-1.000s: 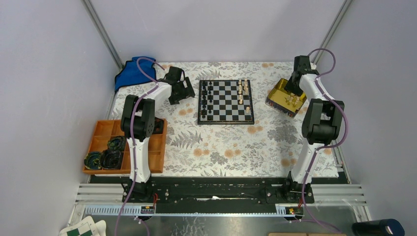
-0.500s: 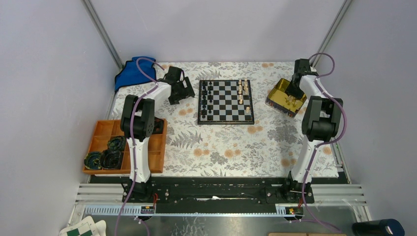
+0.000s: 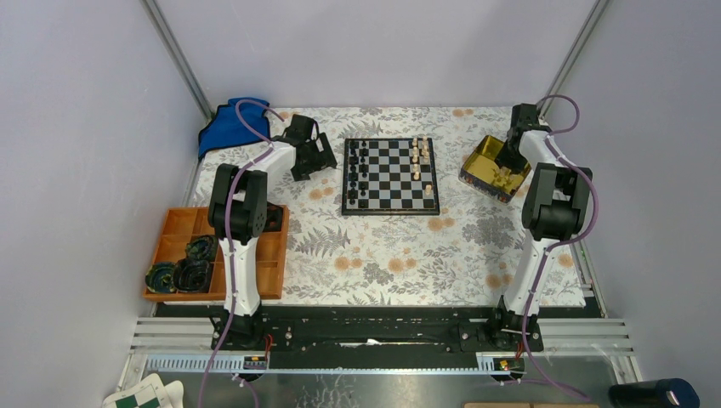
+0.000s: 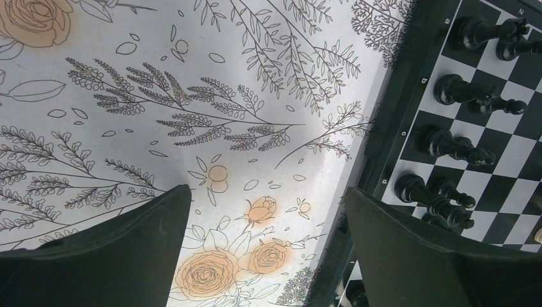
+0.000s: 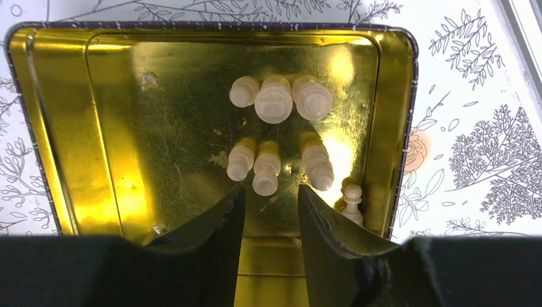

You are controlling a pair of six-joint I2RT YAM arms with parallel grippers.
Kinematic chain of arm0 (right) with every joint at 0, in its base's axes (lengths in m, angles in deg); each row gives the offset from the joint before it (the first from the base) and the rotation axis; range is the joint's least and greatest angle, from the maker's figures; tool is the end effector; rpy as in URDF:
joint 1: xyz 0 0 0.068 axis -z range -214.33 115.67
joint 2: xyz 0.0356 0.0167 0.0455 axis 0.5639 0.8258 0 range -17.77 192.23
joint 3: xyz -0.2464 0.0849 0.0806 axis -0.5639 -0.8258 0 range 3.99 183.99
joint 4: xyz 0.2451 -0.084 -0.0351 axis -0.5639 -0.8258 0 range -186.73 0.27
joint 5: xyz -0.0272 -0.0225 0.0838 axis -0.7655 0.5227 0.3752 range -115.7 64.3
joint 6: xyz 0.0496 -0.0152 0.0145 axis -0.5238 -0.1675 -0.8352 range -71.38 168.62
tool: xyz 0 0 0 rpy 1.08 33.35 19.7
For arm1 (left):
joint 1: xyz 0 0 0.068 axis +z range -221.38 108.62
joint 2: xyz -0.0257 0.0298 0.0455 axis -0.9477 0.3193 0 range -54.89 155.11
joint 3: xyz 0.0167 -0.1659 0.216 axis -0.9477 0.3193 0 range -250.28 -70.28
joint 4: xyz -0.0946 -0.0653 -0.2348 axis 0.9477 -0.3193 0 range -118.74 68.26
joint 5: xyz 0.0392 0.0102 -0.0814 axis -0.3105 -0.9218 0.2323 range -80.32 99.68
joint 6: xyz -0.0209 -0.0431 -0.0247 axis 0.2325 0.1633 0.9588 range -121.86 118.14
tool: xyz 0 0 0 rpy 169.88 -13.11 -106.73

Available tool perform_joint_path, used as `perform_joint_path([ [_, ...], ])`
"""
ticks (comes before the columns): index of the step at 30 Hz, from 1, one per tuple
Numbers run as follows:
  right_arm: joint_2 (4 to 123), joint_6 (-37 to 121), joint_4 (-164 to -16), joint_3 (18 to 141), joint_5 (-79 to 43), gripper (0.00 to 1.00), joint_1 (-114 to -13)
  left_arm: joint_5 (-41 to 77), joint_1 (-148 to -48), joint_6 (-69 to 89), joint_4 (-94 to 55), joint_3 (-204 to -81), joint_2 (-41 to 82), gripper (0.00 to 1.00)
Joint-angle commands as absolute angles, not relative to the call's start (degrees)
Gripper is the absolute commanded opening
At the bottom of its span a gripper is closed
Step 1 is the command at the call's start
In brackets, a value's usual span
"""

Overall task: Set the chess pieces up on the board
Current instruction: Pick up the chess piece from the storage box.

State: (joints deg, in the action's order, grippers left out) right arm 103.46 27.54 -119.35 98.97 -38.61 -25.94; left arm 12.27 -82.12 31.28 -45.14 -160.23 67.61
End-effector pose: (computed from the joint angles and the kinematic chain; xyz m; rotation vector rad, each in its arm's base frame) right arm 0.4580 -0.0756 0.1947 0.7253 2.4146 -0.1977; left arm 0.4536 -0.0876 0.1642 -0.4847 2.5390 -0.3498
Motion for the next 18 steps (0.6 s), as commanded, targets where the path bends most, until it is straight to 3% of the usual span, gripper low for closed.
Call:
perform_joint_path([
  [1,104.06,27.00,-118.41,102.19,-38.03,0.42,-25.71,12.39,-81.31,31.01,-47.14,-159.61,69.37,0.99],
  [18,105.58,27.09,-118.47,102.71,-36.93,0.34,-25.27,12.30,-81.23,30.79,-47.37,-160.12,69.39,0.99],
])
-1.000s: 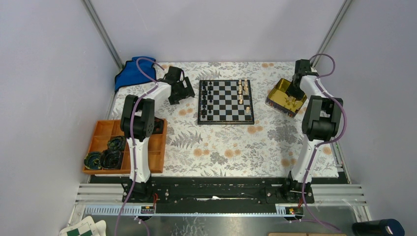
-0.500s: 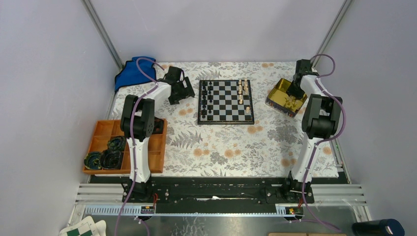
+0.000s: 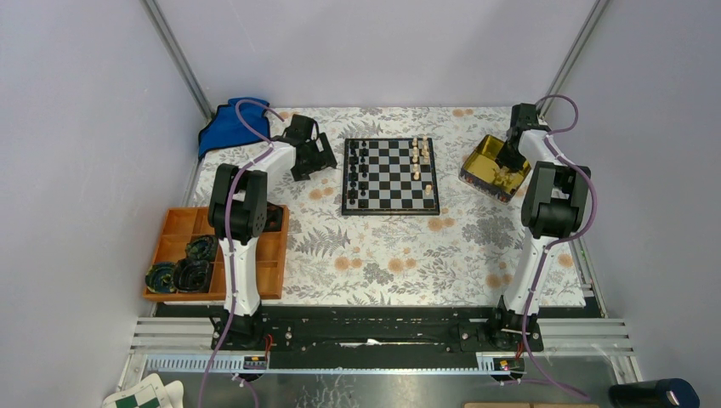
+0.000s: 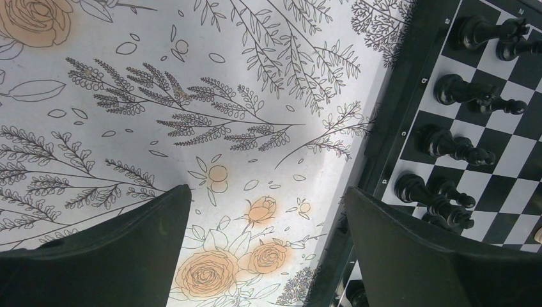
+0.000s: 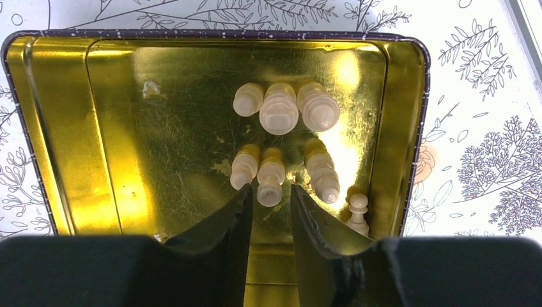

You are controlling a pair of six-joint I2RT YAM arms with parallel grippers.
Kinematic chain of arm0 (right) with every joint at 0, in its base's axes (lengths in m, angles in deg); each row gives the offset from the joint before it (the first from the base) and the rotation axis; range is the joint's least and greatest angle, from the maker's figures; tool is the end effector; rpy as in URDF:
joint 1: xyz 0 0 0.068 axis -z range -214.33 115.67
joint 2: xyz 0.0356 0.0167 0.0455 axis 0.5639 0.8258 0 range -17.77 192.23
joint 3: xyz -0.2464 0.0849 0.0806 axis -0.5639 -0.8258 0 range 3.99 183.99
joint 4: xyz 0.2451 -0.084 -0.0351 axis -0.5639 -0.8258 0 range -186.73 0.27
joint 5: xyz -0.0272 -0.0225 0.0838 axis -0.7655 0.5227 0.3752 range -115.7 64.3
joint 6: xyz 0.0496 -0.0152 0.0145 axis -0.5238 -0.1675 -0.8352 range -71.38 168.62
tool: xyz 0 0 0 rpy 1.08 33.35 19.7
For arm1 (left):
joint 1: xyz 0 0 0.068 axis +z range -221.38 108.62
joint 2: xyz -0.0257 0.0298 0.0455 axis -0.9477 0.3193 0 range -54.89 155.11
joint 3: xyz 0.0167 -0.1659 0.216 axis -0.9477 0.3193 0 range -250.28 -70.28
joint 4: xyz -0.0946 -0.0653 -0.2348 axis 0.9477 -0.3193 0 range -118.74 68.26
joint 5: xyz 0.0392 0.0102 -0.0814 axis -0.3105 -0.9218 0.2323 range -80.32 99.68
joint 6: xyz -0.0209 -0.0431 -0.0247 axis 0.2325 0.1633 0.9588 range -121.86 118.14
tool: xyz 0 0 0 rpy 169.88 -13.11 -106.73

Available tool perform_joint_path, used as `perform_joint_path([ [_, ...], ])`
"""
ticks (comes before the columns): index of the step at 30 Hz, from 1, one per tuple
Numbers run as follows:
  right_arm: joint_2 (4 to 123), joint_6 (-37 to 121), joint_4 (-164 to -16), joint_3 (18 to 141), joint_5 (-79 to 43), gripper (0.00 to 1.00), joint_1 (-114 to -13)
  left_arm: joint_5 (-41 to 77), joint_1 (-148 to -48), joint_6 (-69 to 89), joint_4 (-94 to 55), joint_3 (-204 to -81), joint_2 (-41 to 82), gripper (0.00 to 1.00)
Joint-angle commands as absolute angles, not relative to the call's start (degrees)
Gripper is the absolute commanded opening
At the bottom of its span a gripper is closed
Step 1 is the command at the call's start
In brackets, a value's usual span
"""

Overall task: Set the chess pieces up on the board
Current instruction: Pick up the chess piece from the storage box.

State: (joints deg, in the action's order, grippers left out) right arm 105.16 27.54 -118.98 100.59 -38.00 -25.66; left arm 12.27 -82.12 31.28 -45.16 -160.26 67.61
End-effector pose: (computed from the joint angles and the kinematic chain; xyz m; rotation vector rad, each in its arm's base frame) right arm 0.4647 -0.0785 0.1905 0.7271 2.4110 -0.1852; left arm 0.4537 -0.0876 0.1643 -0.4847 2.5388 -0.3499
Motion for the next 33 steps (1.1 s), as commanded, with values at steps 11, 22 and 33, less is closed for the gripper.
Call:
perform_joint_path([
  [11,105.12,27.18,-118.44,102.52,-36.71,0.17,-25.27,12.31,-81.14,30.79,-47.45,-159.96,69.17,0.99],
  [22,102.94,27.77,-118.37,102.18,-36.19,0.08,-25.27,12.58,-81.14,30.93,-47.40,-159.74,68.94,0.99],
  [33,96.12,28.42,-119.10,99.88,-34.58,0.06,-26.51,13.26,-81.31,31.82,-47.29,-160.51,68.89,0.99],
])
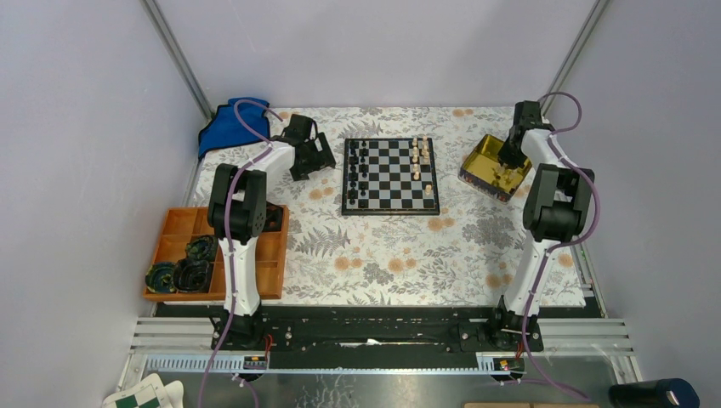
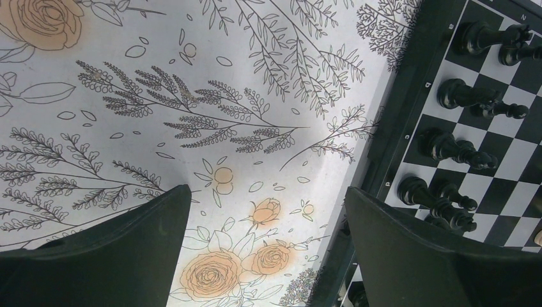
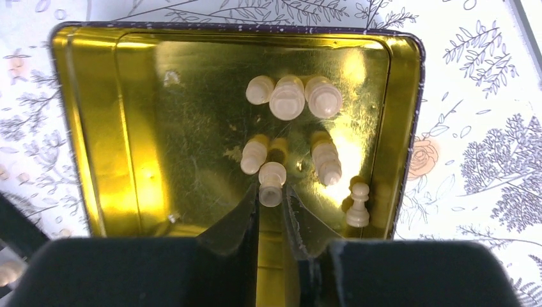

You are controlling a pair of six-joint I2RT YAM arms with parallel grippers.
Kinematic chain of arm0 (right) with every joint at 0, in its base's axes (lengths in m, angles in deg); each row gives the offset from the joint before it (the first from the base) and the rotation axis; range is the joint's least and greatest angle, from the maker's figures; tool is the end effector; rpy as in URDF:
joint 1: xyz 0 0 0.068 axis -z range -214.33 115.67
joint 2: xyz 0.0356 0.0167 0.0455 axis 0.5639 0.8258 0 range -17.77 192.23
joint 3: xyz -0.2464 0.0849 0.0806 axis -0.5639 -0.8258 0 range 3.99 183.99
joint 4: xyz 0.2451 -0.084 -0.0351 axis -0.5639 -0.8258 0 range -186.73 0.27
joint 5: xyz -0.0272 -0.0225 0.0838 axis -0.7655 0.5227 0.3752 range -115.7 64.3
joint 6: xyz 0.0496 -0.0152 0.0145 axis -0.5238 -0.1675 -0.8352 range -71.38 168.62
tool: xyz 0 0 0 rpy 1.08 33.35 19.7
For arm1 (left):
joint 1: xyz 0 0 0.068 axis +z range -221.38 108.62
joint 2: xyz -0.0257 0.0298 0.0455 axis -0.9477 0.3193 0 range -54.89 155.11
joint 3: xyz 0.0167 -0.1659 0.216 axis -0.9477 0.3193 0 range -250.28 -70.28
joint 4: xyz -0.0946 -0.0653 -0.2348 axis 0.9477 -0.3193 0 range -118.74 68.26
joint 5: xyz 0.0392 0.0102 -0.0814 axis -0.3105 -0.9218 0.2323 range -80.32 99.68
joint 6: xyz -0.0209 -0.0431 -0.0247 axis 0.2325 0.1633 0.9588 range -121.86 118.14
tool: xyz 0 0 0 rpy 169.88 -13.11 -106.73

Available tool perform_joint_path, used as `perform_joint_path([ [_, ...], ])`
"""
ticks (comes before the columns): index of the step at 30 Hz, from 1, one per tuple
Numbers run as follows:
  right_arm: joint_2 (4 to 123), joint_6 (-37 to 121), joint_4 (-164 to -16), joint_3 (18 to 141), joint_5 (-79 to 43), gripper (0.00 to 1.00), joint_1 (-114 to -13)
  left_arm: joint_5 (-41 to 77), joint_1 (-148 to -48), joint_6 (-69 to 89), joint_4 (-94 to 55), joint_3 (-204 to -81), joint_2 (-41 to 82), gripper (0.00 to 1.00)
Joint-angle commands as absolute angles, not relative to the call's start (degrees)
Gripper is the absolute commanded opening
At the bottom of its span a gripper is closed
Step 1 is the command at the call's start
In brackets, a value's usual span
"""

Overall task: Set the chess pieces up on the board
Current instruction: Pick up the chess piece from the storage box.

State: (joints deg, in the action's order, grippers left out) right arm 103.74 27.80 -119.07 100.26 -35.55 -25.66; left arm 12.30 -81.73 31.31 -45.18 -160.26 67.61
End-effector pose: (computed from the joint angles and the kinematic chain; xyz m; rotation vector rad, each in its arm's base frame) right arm 0.4621 -0.0766 0.1995 0.7046 2.4070 -0.1300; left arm 0.4542 -0.0846 0.1643 -0.4938 2.5370 -0.3481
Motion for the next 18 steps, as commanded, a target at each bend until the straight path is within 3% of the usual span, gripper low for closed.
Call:
perform_joint_path([
  [1,95.32,28.59,-119.24,99.55,-34.58,0.06,-26.81,13.36,-81.39,31.86,-47.31,-160.66,68.94,0.99],
  [11,85.28,30.54,-120.70,93.43,-35.10,0.05,-32.69,13.95,-82.49,32.55,-47.27,-161.74,69.50,0.99],
  [18,80.66,31.38,-123.74,91.19,-35.91,0.05,-43.08,13.97,-82.94,32.65,-47.29,-161.79,69.31,0.99],
])
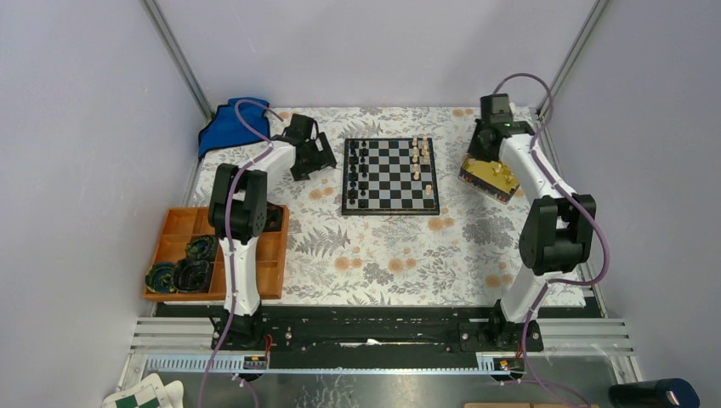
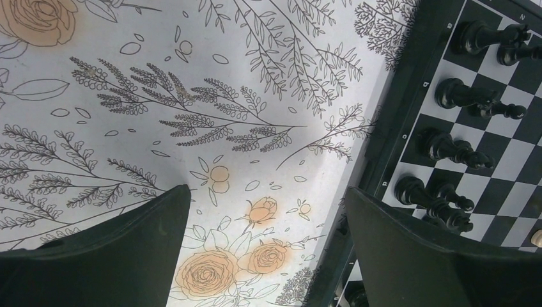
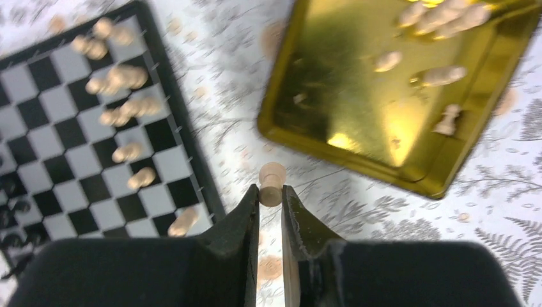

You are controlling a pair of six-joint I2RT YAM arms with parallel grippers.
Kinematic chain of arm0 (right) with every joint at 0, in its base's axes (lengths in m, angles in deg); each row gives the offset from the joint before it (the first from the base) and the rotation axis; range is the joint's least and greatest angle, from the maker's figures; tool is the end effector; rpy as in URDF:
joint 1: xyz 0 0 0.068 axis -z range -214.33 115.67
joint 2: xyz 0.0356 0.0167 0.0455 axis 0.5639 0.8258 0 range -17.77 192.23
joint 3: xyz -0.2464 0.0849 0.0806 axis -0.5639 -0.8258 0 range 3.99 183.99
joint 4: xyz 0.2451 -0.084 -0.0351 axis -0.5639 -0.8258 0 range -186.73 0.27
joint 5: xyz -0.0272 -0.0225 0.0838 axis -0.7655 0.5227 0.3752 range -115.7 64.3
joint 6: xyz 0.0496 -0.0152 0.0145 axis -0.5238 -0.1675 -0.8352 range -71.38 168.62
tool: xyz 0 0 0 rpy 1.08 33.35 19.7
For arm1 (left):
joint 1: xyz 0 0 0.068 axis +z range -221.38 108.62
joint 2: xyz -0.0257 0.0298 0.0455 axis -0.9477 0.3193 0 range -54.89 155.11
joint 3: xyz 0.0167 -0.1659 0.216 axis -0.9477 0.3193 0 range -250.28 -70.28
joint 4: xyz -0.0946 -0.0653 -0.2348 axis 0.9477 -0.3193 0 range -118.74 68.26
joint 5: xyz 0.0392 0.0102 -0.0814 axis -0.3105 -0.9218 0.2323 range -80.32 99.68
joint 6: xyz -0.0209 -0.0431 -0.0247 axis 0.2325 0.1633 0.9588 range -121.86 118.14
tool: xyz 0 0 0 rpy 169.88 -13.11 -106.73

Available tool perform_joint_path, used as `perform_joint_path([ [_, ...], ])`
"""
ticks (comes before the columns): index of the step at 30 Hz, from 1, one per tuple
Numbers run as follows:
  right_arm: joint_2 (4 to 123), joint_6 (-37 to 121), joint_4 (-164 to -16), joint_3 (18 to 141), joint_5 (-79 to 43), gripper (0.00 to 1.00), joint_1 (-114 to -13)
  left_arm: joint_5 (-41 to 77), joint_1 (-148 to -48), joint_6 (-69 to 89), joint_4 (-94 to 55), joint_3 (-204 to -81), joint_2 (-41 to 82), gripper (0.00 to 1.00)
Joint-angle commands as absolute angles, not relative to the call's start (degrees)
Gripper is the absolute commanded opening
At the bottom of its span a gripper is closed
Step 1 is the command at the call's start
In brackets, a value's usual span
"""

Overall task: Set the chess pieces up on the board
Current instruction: Pick up the chess piece from the storage box, then place the chess piece on the chessboard.

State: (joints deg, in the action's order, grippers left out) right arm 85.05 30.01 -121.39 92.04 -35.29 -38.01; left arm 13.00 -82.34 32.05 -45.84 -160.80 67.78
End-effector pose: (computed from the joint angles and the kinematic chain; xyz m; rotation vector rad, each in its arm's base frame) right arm 0.4055 0.0201 0.2874 0.3858 2.3352 -0.0119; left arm 0.4539 -0.0900 0.1651 -0.4939 2.5468 -0.3697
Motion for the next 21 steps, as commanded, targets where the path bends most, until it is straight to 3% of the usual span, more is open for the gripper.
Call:
perform_joint_path([
  [1,80.25,31.33,-124.17,90.94,-36.16,0.05,-44.47,13.92,-82.98,32.65,-47.27,-161.73,69.24,0.99],
  [21,79.38,29.58,-122.29,81.58,-36.07,0.04,-59.50,14.26,-83.16,32.67,-47.40,-162.24,69.41,0.99],
])
